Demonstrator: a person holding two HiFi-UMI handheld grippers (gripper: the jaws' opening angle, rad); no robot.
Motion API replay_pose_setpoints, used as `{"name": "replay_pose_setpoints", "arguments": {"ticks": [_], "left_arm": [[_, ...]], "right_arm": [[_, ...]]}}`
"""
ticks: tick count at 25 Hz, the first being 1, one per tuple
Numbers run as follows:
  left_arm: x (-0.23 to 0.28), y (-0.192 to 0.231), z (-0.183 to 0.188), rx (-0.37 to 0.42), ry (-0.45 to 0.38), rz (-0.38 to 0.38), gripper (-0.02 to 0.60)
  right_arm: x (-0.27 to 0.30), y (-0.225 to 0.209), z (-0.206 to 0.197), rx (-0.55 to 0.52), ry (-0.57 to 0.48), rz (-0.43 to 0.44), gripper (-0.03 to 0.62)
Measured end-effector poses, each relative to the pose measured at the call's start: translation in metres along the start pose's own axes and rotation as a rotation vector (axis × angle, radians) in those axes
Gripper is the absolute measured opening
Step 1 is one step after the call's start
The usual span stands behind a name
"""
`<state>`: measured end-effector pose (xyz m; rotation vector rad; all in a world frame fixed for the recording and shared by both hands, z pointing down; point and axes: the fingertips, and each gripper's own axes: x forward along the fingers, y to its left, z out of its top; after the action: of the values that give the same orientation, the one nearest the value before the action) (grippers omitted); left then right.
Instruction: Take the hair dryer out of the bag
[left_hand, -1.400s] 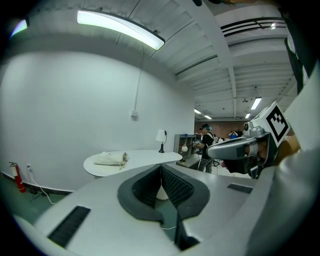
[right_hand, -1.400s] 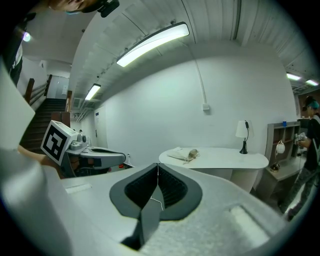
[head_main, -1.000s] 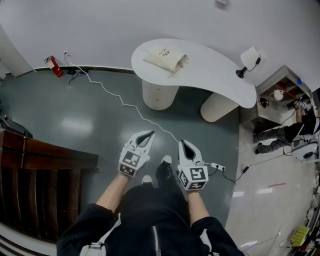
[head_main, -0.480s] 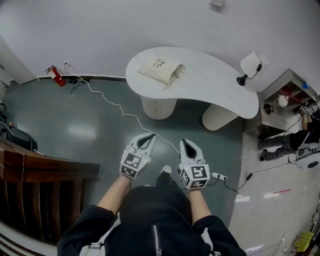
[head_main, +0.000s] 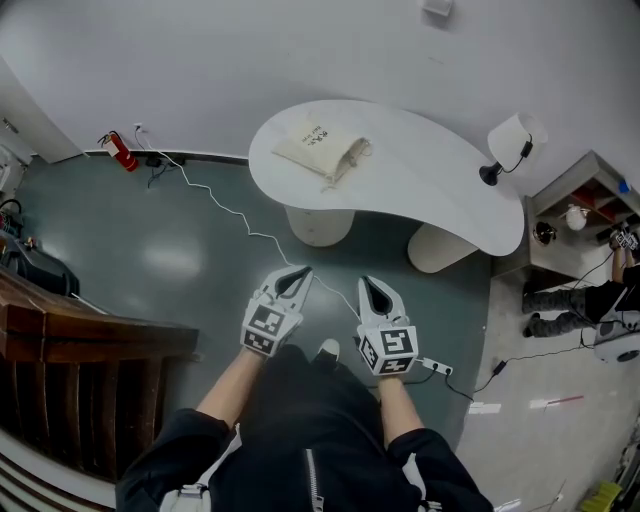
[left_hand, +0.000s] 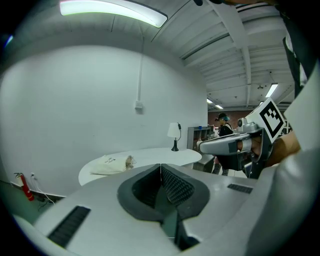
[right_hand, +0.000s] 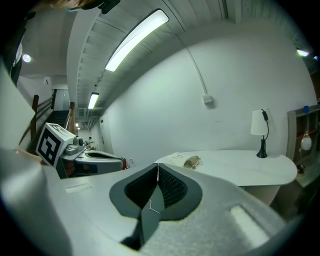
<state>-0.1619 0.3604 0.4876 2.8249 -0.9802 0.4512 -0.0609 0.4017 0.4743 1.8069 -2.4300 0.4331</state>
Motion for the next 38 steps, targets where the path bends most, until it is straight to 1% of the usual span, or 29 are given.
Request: {"name": "replay_pose_setpoints", "arguments": {"ticks": [5, 12, 19, 25, 33, 38], "left_arm": [[0.016, 0.004, 0.003, 0.011, 0.012, 0.013, 0.012], [0.040, 0.023, 0.011, -0.003, 0.011, 0.032, 0.012], [0.071, 0.045, 0.015, -0.014, 0.007, 0.024, 0.012], [0.113, 0.078, 0.023, -0.013, 0.013, -0.003, 0.012], [0.172, 0.135, 0.040, -0.014, 0.028, -0.062, 0.013], [0.198, 0.170, 0.050, -0.006, 0.034, -0.087, 0.013]], "right_arm": [[0.010, -0.012, 0.001, 0.003, 0.009, 0.021, 0.005], [0.030, -0.030, 0.007, 0.003, 0.018, 0.035, 0.005], [0.062, -0.049, 0.012, -0.003, 0.029, 0.026, 0.005], [0.105, -0.070, 0.022, 0.002, 0.038, 0.008, 0.005], [0.175, -0.099, 0.046, 0.011, 0.053, -0.041, 0.005], [0.217, -0.106, 0.058, 0.016, 0.064, -0.060, 0.005]]}}
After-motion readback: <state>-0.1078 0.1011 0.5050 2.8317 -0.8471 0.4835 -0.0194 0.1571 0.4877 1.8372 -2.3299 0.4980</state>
